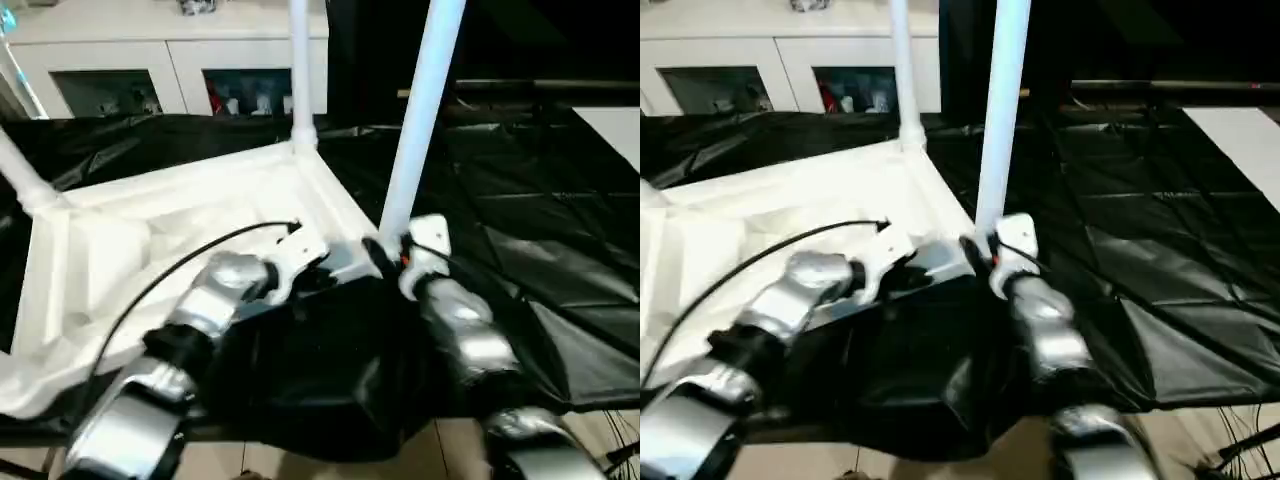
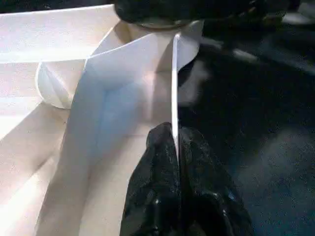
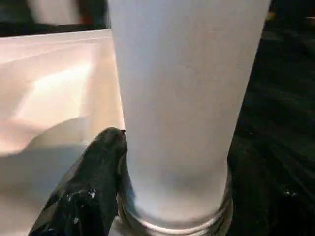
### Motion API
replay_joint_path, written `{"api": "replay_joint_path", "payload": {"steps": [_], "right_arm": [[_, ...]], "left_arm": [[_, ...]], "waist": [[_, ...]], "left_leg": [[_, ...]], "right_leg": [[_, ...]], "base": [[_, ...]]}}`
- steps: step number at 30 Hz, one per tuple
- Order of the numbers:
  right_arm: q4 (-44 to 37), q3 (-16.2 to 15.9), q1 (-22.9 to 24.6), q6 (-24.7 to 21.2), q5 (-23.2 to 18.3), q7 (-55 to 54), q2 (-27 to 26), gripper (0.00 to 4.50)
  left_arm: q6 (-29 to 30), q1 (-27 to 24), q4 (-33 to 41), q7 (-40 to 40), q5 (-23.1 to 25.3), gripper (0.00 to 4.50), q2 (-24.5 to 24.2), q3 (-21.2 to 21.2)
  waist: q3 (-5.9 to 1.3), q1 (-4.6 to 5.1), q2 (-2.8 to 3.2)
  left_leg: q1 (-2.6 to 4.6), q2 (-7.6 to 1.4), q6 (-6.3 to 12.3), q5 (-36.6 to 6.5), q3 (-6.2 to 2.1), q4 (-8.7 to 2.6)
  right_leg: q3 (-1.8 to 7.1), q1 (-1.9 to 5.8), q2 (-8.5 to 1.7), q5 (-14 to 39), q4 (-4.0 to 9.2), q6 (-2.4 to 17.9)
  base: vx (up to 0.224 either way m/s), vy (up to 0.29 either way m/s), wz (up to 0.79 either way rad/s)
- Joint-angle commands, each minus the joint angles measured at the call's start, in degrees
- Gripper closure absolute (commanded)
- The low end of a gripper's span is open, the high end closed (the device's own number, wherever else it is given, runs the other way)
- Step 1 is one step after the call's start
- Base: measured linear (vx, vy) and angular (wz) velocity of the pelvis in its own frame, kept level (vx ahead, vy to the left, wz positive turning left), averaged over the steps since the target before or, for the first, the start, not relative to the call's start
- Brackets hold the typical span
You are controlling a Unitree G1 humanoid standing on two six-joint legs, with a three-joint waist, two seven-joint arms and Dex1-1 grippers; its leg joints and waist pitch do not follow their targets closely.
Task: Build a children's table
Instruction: Rotate leg to tighten
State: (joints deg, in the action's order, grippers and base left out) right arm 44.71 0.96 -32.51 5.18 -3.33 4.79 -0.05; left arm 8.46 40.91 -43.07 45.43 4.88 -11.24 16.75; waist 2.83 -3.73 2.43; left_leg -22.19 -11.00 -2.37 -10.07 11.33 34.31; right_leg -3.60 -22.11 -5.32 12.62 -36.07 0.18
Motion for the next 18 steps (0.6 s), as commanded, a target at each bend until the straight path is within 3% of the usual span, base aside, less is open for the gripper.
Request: {"api": "replay_joint_path", "payload": {"steps": [1,7,9,11,12,15,16,18], "right_arm": [[2.9,2.0,-0.3,-0.1,-0.2,-6.4,-1.7,1.82],[2.6,3.5,-0.4,0.9,-1.9,-6.1,-3.3,1.82],[2.6,3.5,-0.3,0.9,-2.2,-5.3,-3.7,1.26],[2.3,3.4,-0.3,2.1,-2.4,-4.7,-4.0,1.1],[0.5,3.0,0.2,2.9,-2.1,-4.1,-3.4,1.02],[-3.2,2.6,1.7,2.6,-2.1,-2.1,-1.9,0.71],[-5.6,2.8,2.6,2.8,-2.8,0.1,-0.8,0.6],[-8.7,2.8,3.7,3.4,-4.1,4.4,0.8,0.6]], "left_arm": [[-0.4,0.6,-1.3,-2.6,0.7,4.5,1.1,-0.3],[-1.9,0.4,-2.2,-2.5,0.9,4.5,1.3,-0.1],[-2.0,0.4,-2.3,-2.3,0.8,4.5,1.3,0.0],[-2.5,0.4,-2.7,-2.1,1.0,4.5,1.2,-0.1],[-2.8,0.0,-2.4,-1.3,1.1,4.5,0.8,-0.1],[-3.1,-0.5,-1.3,-0.3,0.9,4.5,0.1,-0.1],[-3.2,-0.8,-0.6,0.6,0.7,4.5,-0.4,-0.2],[-3.5,-1.3,0.4,2.0,0.4,4.5,-1.1,-0.2]], "waist": [[-3.84,-0.1,-0.09],[-3.75,-0.19,0.27],[-3.74,-0.16,0.17],[-3.77,-0.14,0.24],[-3.7,-0.17,-0.21],[-3.66,-0.19,-0.09],[-3.68,-0.38,-0.66],[-3.79,-0.4,-0.63]], "left_leg": [[1.29,-1.99,-0.21,-11.6,-1.34,-4.44],[1.28,-2.08,0.38,-12.8,-1.39,-4.57],[1.3,-2.07,0.37,-13.2,-1.36,-4.58],[1.3,-2.14,0.59,-13.3,-1.39,-4.63],[1.29,-2.19,0.73,-13.3,-1.37,-4.65],[1.21,-2.16,0.96,-12.5,-1.34,-4.64],[1.09,-2.18,1.48,-11.7,-1.31,-4.57],[1.03,-2.16,2.39,-9.8,-1.28,-4.44]], "right_leg": [[2.34,2.14,-3.27,3.1,4.35,13.6],[2.39,2.19,-3.3,2.8,4.45,13.0],[2.4,2.19,-3.28,2.8,4.48,13.0],[2.47,2.15,-3.37,2.3,4.42,13.2],[2.45,2.18,-3.39,2.7,4.5,13.2],[2.44,2.19,-3.35,3.3,4.53,13.0],[2.49,2.41,-3.44,3.0,4.43,12.6],[2.47,2.4,-3.41,1.5,4.33,12.4]], "base": [[0.0,0.0,0.0],[0.0,0.0,0.0],[0.0,0.0,0.0],[0.0,0.0,0.0],[0.0,0.0,0.0],[0.0,0.0,0.0],[0.0,0.0,0.0],[0.0,0.0,0.0]]}}
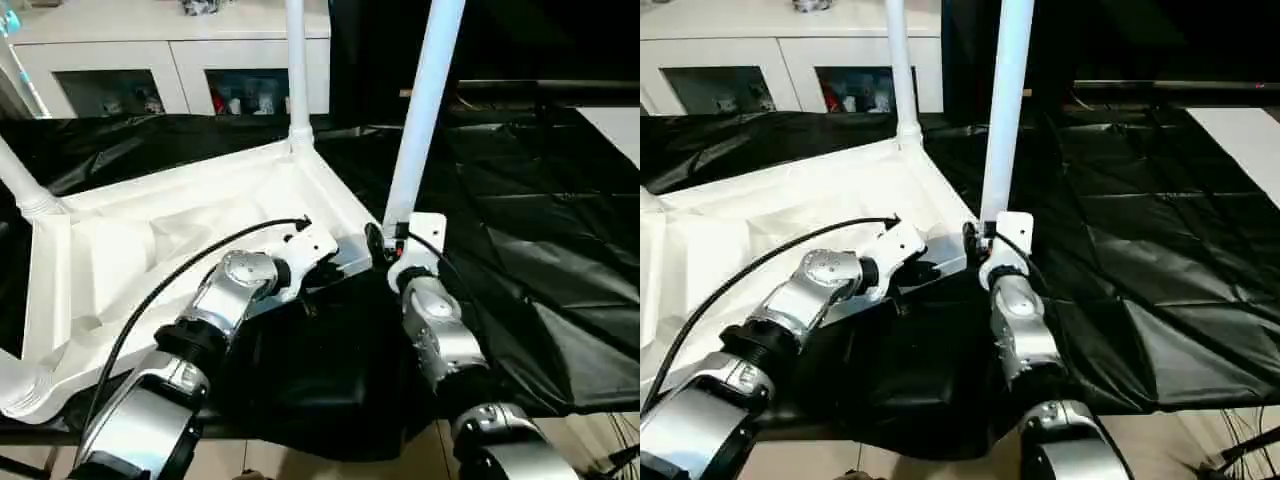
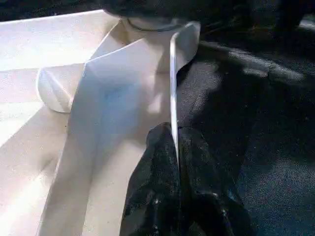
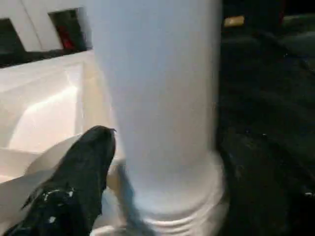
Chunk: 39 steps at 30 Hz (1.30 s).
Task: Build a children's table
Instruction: Rotate leg to tighten
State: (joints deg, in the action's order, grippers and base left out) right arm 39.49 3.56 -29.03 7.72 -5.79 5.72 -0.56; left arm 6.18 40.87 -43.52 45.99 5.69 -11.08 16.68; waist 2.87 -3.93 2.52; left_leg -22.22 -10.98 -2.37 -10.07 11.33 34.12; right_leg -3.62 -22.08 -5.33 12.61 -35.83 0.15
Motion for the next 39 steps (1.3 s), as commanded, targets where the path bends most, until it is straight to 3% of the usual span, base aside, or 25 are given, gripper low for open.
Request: {"api": "replay_joint_path", "payload": {"steps": [1,5,7,11,12,13,15,19,24,31,32,39], "right_arm": [[-4.8,-0.2,0.7,1.0,-1.9,5.8,2.4,0.6],[-7.3,-1.6,1.7,-1.7,-3.7,15.8,6.6,0.6],[-7.8,-4.1,2.3,0.4,-2.1,22.8,11.3,0.6],[-10.5,-5.5,3.6,-5.1,-6.3,35.3,15.3,0.6],[-10.5,-5.5,3.6,-5.1,-6.3,35.3,15.3,0.6],[-11.7,-8.2,4.8,-5.9,-6.3,43.0,18.5,0.6],[-12.0,-9.8,5.4,-5.5,-5.6,46.6,20.3,0.6],[-12.7,-12.7,6.2,-7.0,-6.3,55.8,24.3,0.6],[-10.7,-13.9,5.3,-5.1,-3.9,58.0,25.8,0.6],[-8.2,-13.2,3.4,-4.6,-4.8,59.0,25.3,0.6],[-8.1,-13.3,3.3,-4.6,-4.8,59.2,25.3,0.88],[-4.9,-13.6,2.0,-2.3,-3.3,59.6,24.8,1.35]], "left_arm": [[-1.3,-1.5,1.3,2.0,-0.6,4.5,-1.6,-0.2],[-1.7,-2.2,2.5,4.7,-1.5,4.5,-2.9,-0.4],[-2.4,-3.5,4.2,9.3,-2.8,4.5,-4.2,0.1],[-1.2,-5.8,8.8,17.3,-4.7,4.5,-6.8,1.6],[-1.2,-5.8,8.8,17.3,-4.7,4.5,-6.8,1.6],[-0.9,-7.0,11.3,20.9,-5.9,4.5,-8.1,2.4],[-0.9,-7.5,12.4,22.3,-6.3,4.5,-8.7,2.7],[0.9,-8.4,14.6,25.9,-6.9,4.5,-10.2,3.5],[1.5,-8.8,15.9,26.5,-7.0,4.5,-10.7,3.2],[2.4,-9.0,16.9,26.7,-7.1,4.5,-11.0,3.2],[2.5,-9.0,17.0,26.8,-7.1,4.5,-11.0,3.2],[2.8,-9.0,17.1,26.7,-6.8,4.5,-11.2,3.1]], "waist": [[-3.94,-0.39,-0.66],[-3.92,-0.45,-0.64],[-3.99,-0.55,-0.31],[-3.87,-0.65,-0.4],[-3.83,-0.86,-0.32],[-3.85,-1.05,-0.28],[-3.86,-1.48,-0.37],[-3.73,-1.83,-0.78],[-3.73,-1.79,-1.2],[-3.94,-1.87,-1.0],[-3.94,-1.9,-0.99],[-3.97,-1.84,-0.93]], "left_leg": [[1.04,-2.21,3.14,-9.0,-1.28,-4.05],[0.83,-2.05,4.79,-7.8,-1.19,-3.77],[0.91,-2.16,4.87,-7.6,-1.24,-3.68],[0.9,-2.23,5.48,-8.2,-1.17,-3.72],[1.04,-2.36,5.45,-8.8,-1.15,-3.77],[1.12,-2.51,5.17,-9.1,-1.12,-3.78],[1.17,-2.67,5.0,-8.9,-1.03,-3.71],[1.06,-2.61,4.78,-9.5,-1.02,-3.77],[0.89,-2.5,4.9,-8.6,-1.02,-3.66],[0.96,-2.49,5.7,-6.7,-1.0,-3.42],[1.0,-2.48,5.73,-6.8,-0.98,-3.41],[0.93,-2.43,5.68,-7.3,-1.02,-3.38]], "right_leg": [[2.47,2.48,-3.44,0.1,3.91,12.4],[2.38,2.59,-3.41,-1.4,3.89,13.2],[2.25,2.6,-3.28,-1.3,3.83,13.9],[2.31,2.55,-3.2,-1.5,3.77,14.7],[2.27,2.53,-3.19,-0.5,3.9,15.0],[2.24,2.43,-3.13,0.1,3.85,15.1],[2.25,2.31,-3.16,0.1,3.79,15.3],[2.3,2.32,-3.33,2.4,3.93,15.0],[2.32,2.27,-3.38,3.3,3.96,14.8],[2.23,2.24,-3.27,1.1,3.62,15.4],[2.24,2.18,-3.22,0.8,3.61,15.5],[2.15,2.28,-3.17,0.7,3.55,15.9]], "base": [[0.0,0.0,0.0],[0.0,0.0,0.0],[0.0,0.0,0.0],[0.0,0.0,0.0],[0.0,0.0,0.0],[0.0,0.0,0.0],[0.0,0.0,0.0],[0.0,0.0,0.0],[0.0,0.0,0.0],[0.0,0.0,0.0],[0.0,0.0,0.0],[0.0,0.0,0.0]]}}
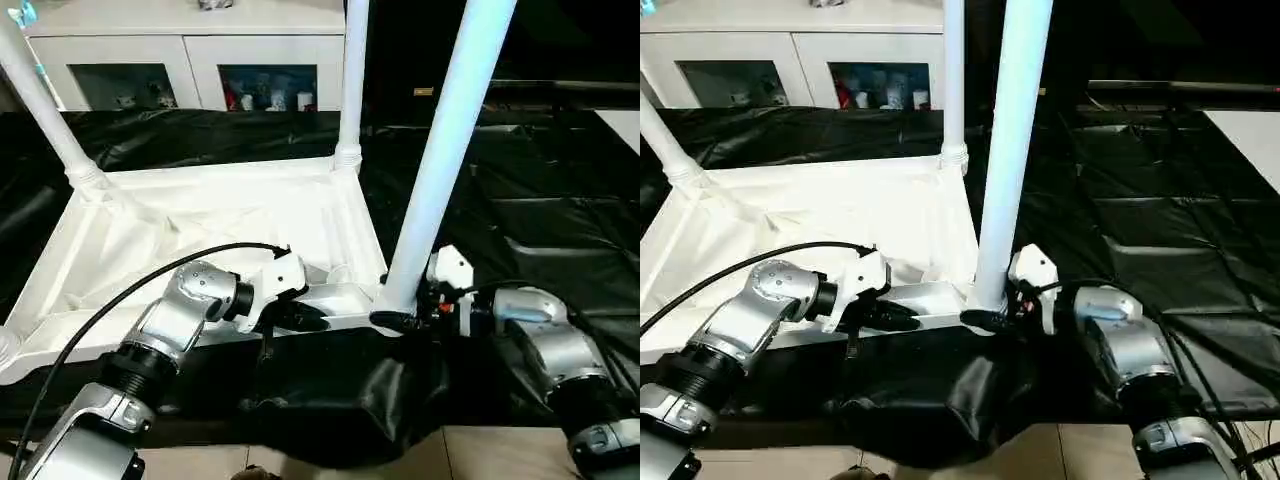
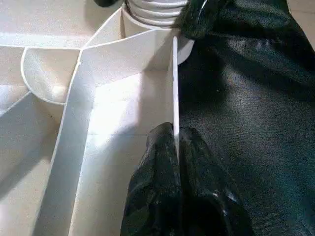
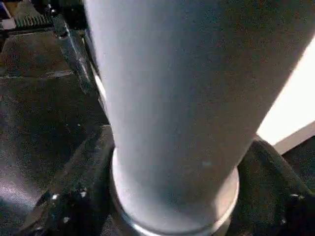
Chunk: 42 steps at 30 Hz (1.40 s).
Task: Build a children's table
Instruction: Rotate leg to tighten
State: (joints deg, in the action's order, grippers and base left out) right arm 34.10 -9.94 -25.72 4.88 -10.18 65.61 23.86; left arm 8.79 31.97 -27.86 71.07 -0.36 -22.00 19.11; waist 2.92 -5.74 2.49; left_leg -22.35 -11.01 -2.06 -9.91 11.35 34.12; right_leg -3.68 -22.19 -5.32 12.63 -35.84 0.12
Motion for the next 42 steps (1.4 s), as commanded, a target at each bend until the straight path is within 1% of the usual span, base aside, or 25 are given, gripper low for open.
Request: {"api": "replay_joint_path", "payload": {"steps": [1,5,11,12,15,17,18,20,22,23,24,25,26,27,29,30,31,32,34,36,38,39,40,41,42], "right_arm": [[0.7,-0.2,-1.4,0.7,1.2,-0.1,0.3,1.47],[1.4,-0.3,-1.6,1.4,1.5,0.1,0.2,1.74],[2.7,0.0,-1.9,2.6,1.6,0.2,-0.2,1.78],[2.8,0.1,-1.8,2.7,1.6,0.1,-0.3,1.78],[3.3,1.1,-1.6,2.6,0.9,-1.5,-1.0,1.78],[4.9,3.6,-2.0,2.3,0.1,-7.1,-3.2,1.78],[6.0,4.9,-2.2,2.1,0.0,-10.9,-4.7,1.78],[7.8,6.8,-2.4,2.1,-0.1,-18.2,-7.8,1.78],[8.2,7.7,-2.3,2.6,-0.4,-21.2,-9.2,1.78],[8.0,9.0,-1.9,3.0,-0.6,-26.3,-11.8,1.78],[8.0,10.0,-1.6,2.5,-1.0,-30.9,-14.3,1.78],[8.4,10.3,-1.6,2.6,0.2,-36.3,-16.4,1.78],[9.2,10.2,-1.9,3.0,1.9,-41.2,-17.8,1.78],[9.2,10.2,-1.9,3.0,1.9,-41.3,-17.9,1.78],[12.8,10.5,-3.8,2.9,5.1,-52.5,-20.8,1.78],[14.6,11.0,-5.1,3.0,6.1,-58.4,-22.5,1.78],[14.9,11.1,-5.4,3.0,6.3,-59.4,-22.8,1.78],[16.4,12.3,-6.4,3.2,6.0,-64.3,-24.8,1.79],[16.8,12.5,-6.6,3.7,6.2,-66.5,-26.0,1.79],[16.3,11.1,-6.5,4.1,8.2,-66.8,-26.4,1.79],[15.6,11.1,-6.2,5.1,7.9,-64.9,-27.0,1.79],[15.1,11.5,-5.7,6.0,6.8,-63.0,-27.8,1.79],[15.1,11.5,-5.7,6.0,6.8,-63.0,-27.8,1.23],[14.3,12.0,-5.4,6.8,5.9,-62.2,-28.2,1.23],[14.3,12.0,-5.4,6.8,5.9,-62.2,-28.2,1.09]], "left_arm": [[0.3,-0.1,1.5,1.6,-0.7,4.5,-0.3,0.7],[0.4,-0.1,1.7,1.6,-0.7,4.5,-0.4,0.7],[0.8,-0.2,1.8,1.8,-0.6,4.5,-0.5,0.8],[0.8,-0.1,1.7,1.7,-0.6,4.5,-0.5,0.8],[0.7,0.1,1.2,0.9,-0.3,4.5,-0.3,0.7],[0.8,0.9,-0.8,-2.6,0.5,4.5,0.8,-0.2],[0.4,1.5,-2.2,-4.8,1.0,4.5,1.6,-0.7],[-0.9,2.9,-5.3,-9.9,2.0,4.5,3.4,-1.7],[-1.3,3.5,-6.5,-11.8,2.3,4.5,4.2,-2.1],[-1.3,4.3,-7.7,-14.2,2.8,4.5,5.1,-2.4],[-1.0,5.0,-8.8,-16.1,3.1,4.5,6.0,-2.7],[-0.7,5.7,-9.8,-18.0,3.5,4.5,6.8,-2.8],[-0.5,6.5,-11.0,-19.9,3.8,4.5,7.6,-3.0],[-0.5,6.5,-11.0,-20.0,3.8,4.5,7.6,-3.0],[-0.5,8.1,-13.7,-24.3,4.8,4.5,9.0,-3.3],[-0.9,9.0,-15.4,-26.1,5.5,4.5,9.6,-3.3],[-0.9,9.1,-15.7,-26.4,5.6,4.5,9.7,-3.3],[-1.3,9.7,-17.0,-27.6,6.1,4.5,10.2,-3.3],[-1.6,9.9,-17.5,-27.7,6.1,4.5,10.4,-3.4],[-1.9,10.0,-17.8,-28.0,6.1,4.5,10.4,-3.5],[-2.3,9.9,-18.2,-28.0,6.1,4.5,10.4,-3.5],[-2.7,9.8,-18.4,-27.8,6.1,4.5,10.4,-3.5],[-2.7,9.8,-18.4,-27.8,6.1,4.5,10.4,-3.5],[-2.8,9.7,-18.4,-27.7,6.0,4.5,10.3,-3.5],[-2.8,9.7,-18.4,-27.7,6.0,4.5,10.3,-3.5]], "waist": [[-3.99,-0.01,-0.91],[-4.03,-0.01,-0.89],[-4.06,0.01,-0.88],[-4.07,-0.04,-0.74],[-4.12,0.01,-0.82],[-3.99,0.21,-0.68],[-3.93,0.37,-0.74],[-3.78,0.82,-0.7],[-3.76,0.92,-0.72],[-3.75,0.99,-0.67],[-3.72,1.09,-0.57],[-3.75,1.02,-0.39],[-3.84,1.14,-0.54],[-3.87,1.11,-0.31],[-4.03,1.19,0.02],[-4.04,1.27,0.12],[-3.98,1.44,0.01],[-3.99,1.39,0.05],[-3.99,1.42,-0.09],[-3.96,1.4,0.0],[-3.92,1.45,-0.14],[-3.85,1.42,-0.1],[-3.88,1.4,-0.12],[-3.89,1.38,-0.15],[-3.85,1.36,-0.16]], "left_leg": [[1.04,-2.41,5.35,-7.6,-1.06,-3.4],[1.07,-2.42,5.23,-7.7,-1.04,-3.37],[1.05,-2.37,5.5,-7.3,-1.03,-3.3],[1.05,-2.37,5.55,-7.2,-1.07,-3.3],[1.06,-2.37,5.62,-7.2,-1.02,-3.26],[1.11,-2.38,5.03,-8.0,-1.08,-3.41],[1.08,-2.34,4.71,-8.5,-1.09,-3.46],[1.28,-2.28,2.97,-10.4,-1.23,-3.75],[1.26,-2.31,1.97,-11.2,-1.34,-3.92],[1.34,-2.35,1.76,-11.6,-1.3,-3.95],[1.4,-2.28,1.45,-11.9,-1.26,-4.03],[1.42,-2.31,1.16,-11.8,-1.39,-4.12],[1.47,-2.21,0.69,-11.5,-1.31,-4.12],[1.49,-2.29,0.55,-11.2,-1.38,-4.14],[1.46,-2.12,0.08,-9.6,-1.37,-4.06],[1.56,-2.03,0.02,-9.9,-1.33,-4.09],[1.57,-1.95,-0.39,-10.6,-1.31,-4.15],[1.49,-1.97,-0.39,-10.6,-1.34,-4.17],[1.43,-1.98,-0.26,-11.1,-1.32,-4.2],[1.4,-2.03,0.33,-11.1,-1.32,-4.25],[1.38,-2.01,0.53,-11.7,-1.28,-4.27],[1.37,-2.06,0.6,-12.2,-1.32,-4.33],[1.37,-2.04,0.73,-12.3,-1.27,-4.28],[1.35,-2.08,0.84,-12.1,-1.29,-4.28],[1.35,-2.09,1.17,-12.1,-1.26,-4.27]], "right_leg": [[2.2,2.39,-3.2,1.0,3.57,15.8],[2.2,2.38,-3.22,1.3,3.54,15.9],[2.21,2.42,-3.19,0.3,3.48,16.1],[2.18,2.45,-3.21,0.4,3.45,16.1],[2.22,2.45,-3.18,-0.1,3.42,16.2],[2.22,2.28,-3.25,1.2,3.58,16.3],[2.24,2.25,-3.23,1.9,3.68,16.2],[2.33,2.23,-3.3,5.6,4.15,15.3],[2.33,2.33,-3.45,7.2,4.26,14.7],[2.42,2.16,-3.42,7.5,4.31,14.3],[2.53,2.01,-3.38,7.6,4.35,14.0],[2.5,2.03,-3.45,7.7,4.32,13.9],[2.49,2.03,-3.38,6.9,4.3,13.7],[2.51,1.96,-3.46,6.4,4.22,13.7],[2.43,1.97,-3.28,3.2,3.9,13.9],[2.38,1.89,-3.17,2.9,3.95,14.1],[2.39,1.92,-3.16,3.1,4.04,14.0],[2.49,1.95,-3.39,3.0,4.03,13.9],[2.45,2.17,-3.34,2.5,4.06,13.6],[2.42,2.18,-3.34,1.9,4.04,13.3],[2.46,2.24,-3.31,2.1,4.12,13.1],[2.49,2.28,-3.42,2.9,4.23,13.0],[2.51,2.26,-3.43,3.0,4.25,12.9],[2.55,2.32,-3.44,2.9,4.22,12.9],[2.58,2.3,-3.47,2.5,4.25,12.9]], "base": [[0.0,0.0,0.0],[0.0,0.0,0.0],[0.0,0.0,0.0],[0.0,0.0,0.0],[0.0,0.0,0.0],[0.0,0.0,0.0],[0.0,0.0,0.0],[0.0,0.0,0.0],[0.0,0.0,0.0],[0.0,0.0,0.0],[0.0,0.0,0.0],[0.0,0.0,0.0],[0.0,0.0,0.0],[0.0,0.0,0.0],[0.0,0.0,0.0],[0.0,0.0,0.0],[0.0,0.0,0.0],[0.0,0.0,0.0],[0.0,0.0,0.0],[0.0,0.0,0.0],[0.0,0.0,0.0],[0.0,0.0,0.0],[0.0,0.0,0.0],[0.0,0.0,0.0],[0.0,0.0,0.0]]}}
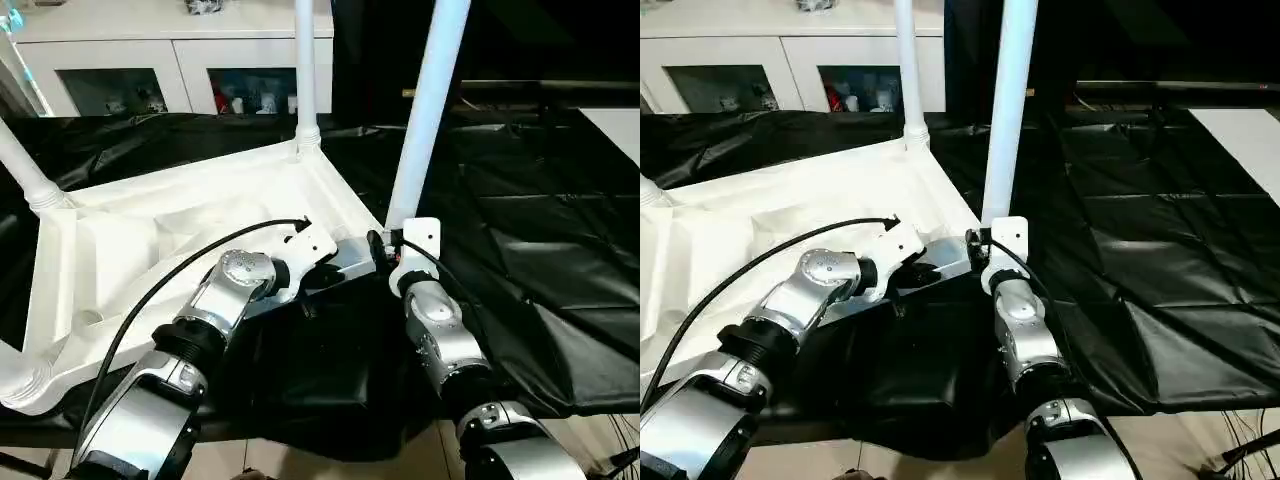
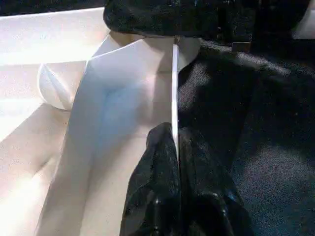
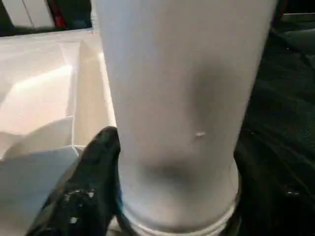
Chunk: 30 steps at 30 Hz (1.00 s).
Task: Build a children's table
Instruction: Rotate leg to tighten
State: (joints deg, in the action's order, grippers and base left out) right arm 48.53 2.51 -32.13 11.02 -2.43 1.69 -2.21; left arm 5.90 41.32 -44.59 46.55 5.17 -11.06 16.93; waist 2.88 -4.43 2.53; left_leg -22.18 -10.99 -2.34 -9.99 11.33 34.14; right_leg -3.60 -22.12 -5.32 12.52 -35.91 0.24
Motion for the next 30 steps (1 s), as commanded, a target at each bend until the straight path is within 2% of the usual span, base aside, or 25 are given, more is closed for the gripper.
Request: {"api": "replay_joint_path", "payload": {"steps": [1,3,6,7,8,10,12,13,14,16,17,18,19,22,23,24,26,30], "right_arm": [[-0.5,-0.3,1.1,1.9,-2.2,2.3,-2.4,1.09],[-0.9,-0.5,1.1,2.5,-2.3,2.8,-2.4,0.82],[-2.5,-1.0,1.2,3.3,-1.8,2.7,-1.7,0.68],[-3.1,-0.9,1.2,3.0,-2.0,3.2,-1.4,0.48],[-4.7,-1.4,1.6,1.8,-1.9,4.8,-0.3,0.48],[-8.1,-3.3,2.9,-0.8,-1.6,10.2,2.1,0.48],[-8.5,-3.6,3.2,-1.0,-1.4,10.9,2.6,0.48],[-11.7,-5.5,4.8,-2.7,-1.0,17.9,6.1,0.48],[-11.7,-5.5,4.8,-2.7,-1.0,17.9,6.1,0.48],[-14.9,-5.7,6.1,-6.0,-4.5,29.1,11.4,0.48],[-16.1,-5.8,6.4,-8.4,-6.6,34.2,13.8,0.48],[-16.5,-6.4,6.6,-8.5,-6.8,36.5,14.9,0.48],[-17.3,-7.7,7.1,-8.3,-7.1,41.4,17.2,0.48],[-18.6,-8.9,7.7,-8.8,-7.7,46.6,19.9,0.48],[-20.3,-9.7,8.2,-9.9,-9.1,53.1,23.2,0.48],[-20.3,-9.7,8.2,-9.9,-9.1,53.1,23.2,0.48],[-21.3,-10.2,8.2,-11.0,-10.6,59.7,26.1,0.48],[-21.7,-12.5,8.2,-11.4,-9.6,65.1,28.5,0.48]], "left_arm": [[-0.2,0.3,-1.8,-2.9,0.5,4.5,-0.7,-1.2],[-0.4,0.2,-1.8,-2.7,0.5,4.5,-0.8,-1.2],[-0.8,-0.1,-1.5,-2.1,0.4,4.5,-1.2,-1.2],[-1.0,-0.2,-1.3,-1.7,0.3,4.5,-1.3,-1.2],[-1.4,-0.5,-0.7,-0.9,0.4,4.5,-1.7,-1.0],[-2.0,-1.3,0.7,1.1,0.3,4.5,-2.6,-0.4],[-2.0,-1.4,0.9,1.4,0.3,4.5,-2.7,-0.4],[-2.7,-2.6,2.6,4.4,-0.1,4.5,-3.7,0.1],[-2.7,-2.6,2.6,4.4,-0.1,4.5,-3.7,0.1],[-3.4,-4.5,5.5,10.0,-1.1,4.5,-5.7,1.1],[-2.8,-5.4,7.1,12.8,-1.7,4.5,-6.7,1.7],[-3.0,-5.6,7.4,13.5,-1.7,4.5,-7.1,1.9],[-3.6,-6.1,8.0,14.9,-1.8,4.5,-7.8,2.4],[-4.1,-6.7,9.1,17.0,-2.4,4.5,-8.5,2.7],[-3.7,-7.5,11.2,20.3,-3.6,4.5,-9.6,3.0],[-3.7,-7.5,11.2,20.3,-3.6,4.5,-9.6,3.0],[-3.0,-7.9,13.1,22.5,-4.4,4.5,-10.3,3.2],[-1.8,-8.2,14.5,24.4,-4.8,4.5,-10.8,3.5]], "waist": [[-3.81,0.05,-0.24],[-3.69,0.26,-0.17],[-3.62,0.74,-0.31],[-3.65,0.77,-0.25],[-3.61,0.72,-0.28],[-3.65,0.68,0.0],[-3.81,0.72,-0.27],[-3.89,0.63,-0.26],[-3.89,0.63,-0.26],[-3.98,0.45,-0.18],[-4.03,0.38,-0.23],[-3.99,0.26,-0.17],[-3.96,0.23,0.34],[-3.94,-0.07,0.2],[-3.91,-0.34,0.31],[-3.95,-0.62,0.22],[-3.91,-0.99,0.19],[-3.89,-1.47,-0.01]], "left_leg": [[1.14,-2.18,1.54,-12.0,-1.3,-4.33],[1.1,-2.18,1.37,-13.0,-1.4,-4.56],[1.16,-2.24,1.07,-13.7,-1.41,-4.65],[1.19,-2.25,1.08,-13.6,-1.37,-4.64],[1.21,-2.23,1.26,-13.4,-1.36,-4.62],[1.09,-2.17,1.53,-12.9,-1.36,-4.54],[0.91,-2.11,2.38,-11.2,-1.35,-4.33],[0.82,-2.05,3.22,-9.7,-1.32,-4.1],[0.82,-2.05,3.22,-9.7,-1.32,-4.1],[0.66,-2.03,5.1,-8.4,-1.29,-3.8],[0.78,-2.09,5.54,-8.4,-1.26,-3.74],[0.81,-2.2,5.72,-8.3,-1.28,-3.76],[0.81,-2.33,5.6,-8.7,-1.21,-3.75],[0.86,-2.4,5.36,-9.4,-1.16,-3.74],[0.99,-2.48,4.9,-10.6,-1.14,-3.8],[1.04,-2.54,4.88,-10.7,-1.18,-3.77],[1.09,-2.58,4.86,-10.3,-1.07,-3.75],[1.12,-2.64,4.64,-10.2,-1.13,-3.76]], "right_leg": [[2.52,2.16,-3.52,2.7,4.27,12.8],[2.41,2.2,-3.47,4.2,4.41,12.7],[2.45,2.1,-3.4,5.6,4.52,13.0],[2.47,2.06,-3.39,5.5,4.52,13.0],[2.49,2.06,-3.41,5.4,4.55,12.9],[2.49,2.19,-3.35,4.4,4.45,12.7],[2.47,2.44,-3.31,1.6,4.21,12.8],[2.37,2.6,-3.27,-0.6,4.04,13.4],[2.37,2.6,-3.27,-0.6,4.04,13.4],[2.32,2.86,-3.32,-3.4,3.89,14.0],[2.26,2.91,-3.28,-3.4,3.85,14.6],[2.24,2.9,-3.27,-3.3,3.83,14.9],[2.07,2.7,-2.99,-3.3,3.86,15.2],[2.07,2.62,-3.06,-3.1,3.77,15.8],[2.03,2.61,-3.13,-1.6,3.93,16.1],[2.04,2.75,-3.18,-1.5,3.92,16.0],[2.14,2.49,-3.16,-1.1,3.87,16.2],[2.13,2.43,-3.23,0.4,3.86,16.0]], "base": [[0.0,0.0,0.0],[0.0,0.0,0.0],[0.0,0.0,0.0],[0.0,0.0,0.0],[0.0,0.0,0.0],[0.0,0.0,0.0],[0.0,0.0,0.0],[0.0,0.0,0.0],[0.0,0.0,0.0],[0.0,0.0,0.0],[0.0,0.0,0.0],[0.0,0.0,0.0],[0.0,0.0,0.0],[0.0,0.0,0.0],[0.0,0.0,0.0],[0.0,0.0,0.0],[0.0,0.0,0.0],[0.0,0.0,0.0]]}}
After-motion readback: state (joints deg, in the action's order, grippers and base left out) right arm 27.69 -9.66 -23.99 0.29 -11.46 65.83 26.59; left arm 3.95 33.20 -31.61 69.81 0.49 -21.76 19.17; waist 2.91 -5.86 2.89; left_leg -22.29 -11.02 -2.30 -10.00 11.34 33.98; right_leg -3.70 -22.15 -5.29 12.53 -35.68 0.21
